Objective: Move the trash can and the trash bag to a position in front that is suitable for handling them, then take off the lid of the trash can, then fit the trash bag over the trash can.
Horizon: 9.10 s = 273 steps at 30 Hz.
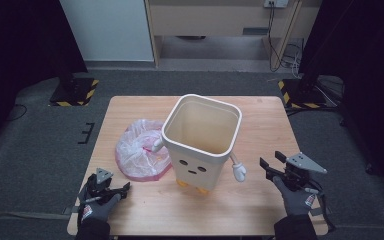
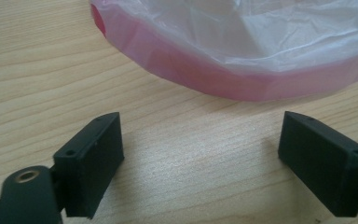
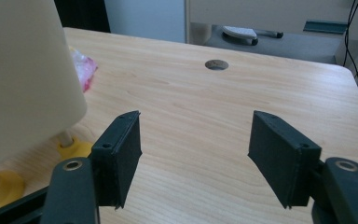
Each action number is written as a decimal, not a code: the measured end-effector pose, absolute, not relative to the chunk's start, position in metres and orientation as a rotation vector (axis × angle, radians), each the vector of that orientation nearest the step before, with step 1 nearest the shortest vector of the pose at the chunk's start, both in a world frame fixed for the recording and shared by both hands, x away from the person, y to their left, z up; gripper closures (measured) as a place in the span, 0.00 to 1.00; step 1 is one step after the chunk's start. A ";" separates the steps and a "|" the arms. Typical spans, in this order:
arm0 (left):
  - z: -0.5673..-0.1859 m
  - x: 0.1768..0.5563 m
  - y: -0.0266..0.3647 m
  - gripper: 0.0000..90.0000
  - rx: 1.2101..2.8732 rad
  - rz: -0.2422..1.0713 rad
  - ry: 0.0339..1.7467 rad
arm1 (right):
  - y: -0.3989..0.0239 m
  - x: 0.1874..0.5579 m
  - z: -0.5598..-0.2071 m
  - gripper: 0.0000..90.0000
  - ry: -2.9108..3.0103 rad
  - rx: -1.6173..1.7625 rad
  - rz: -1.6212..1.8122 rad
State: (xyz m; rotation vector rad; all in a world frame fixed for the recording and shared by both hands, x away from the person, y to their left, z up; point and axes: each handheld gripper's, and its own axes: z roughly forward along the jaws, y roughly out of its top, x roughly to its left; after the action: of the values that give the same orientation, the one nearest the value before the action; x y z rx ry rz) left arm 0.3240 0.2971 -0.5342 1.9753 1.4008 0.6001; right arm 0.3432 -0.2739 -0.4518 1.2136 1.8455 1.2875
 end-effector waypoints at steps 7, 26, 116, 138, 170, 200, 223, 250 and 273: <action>-0.535 0.325 0.296 0.06 1.980 0.597 1.417 | -0.273 0.349 -0.416 0.36 1.803 1.186 1.355; -0.535 0.326 0.293 0.03 1.983 0.591 1.425 | -0.232 0.370 -0.316 0.36 1.740 1.051 1.578; -0.535 0.328 0.292 0.00 1.996 0.582 1.424 | -0.156 0.450 -0.268 0.76 2.177 1.135 1.692; -0.535 0.328 0.291 0.00 1.990 0.586 1.431 | -0.222 0.402 -0.238 0.79 1.870 1.114 1.720; -0.535 0.328 0.290 0.00 1.989 0.588 1.434 | -0.335 0.364 -0.292 0.79 1.545 1.301 1.552; -0.535 0.328 0.290 0.00 1.989 0.588 1.437 | -0.326 0.385 -0.426 0.79 1.593 1.485 1.289; -0.535 0.328 0.290 0.00 1.990 0.585 1.436 | -0.310 0.383 -0.512 0.80 1.832 1.579 1.028; -0.501 0.313 0.299 0.23 1.811 0.673 1.315 | -0.322 0.365 -0.536 0.48 1.881 1.566 0.865; -0.450 0.360 0.255 0.22 1.767 0.688 1.152 | -0.320 0.364 -0.537 0.23 1.922 1.571 0.856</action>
State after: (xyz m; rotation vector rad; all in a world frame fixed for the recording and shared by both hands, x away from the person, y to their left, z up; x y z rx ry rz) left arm 0.3596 0.2547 -0.4497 1.7668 1.1517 0.6878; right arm 0.3642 -0.3203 -0.5367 1.5707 1.9219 0.8564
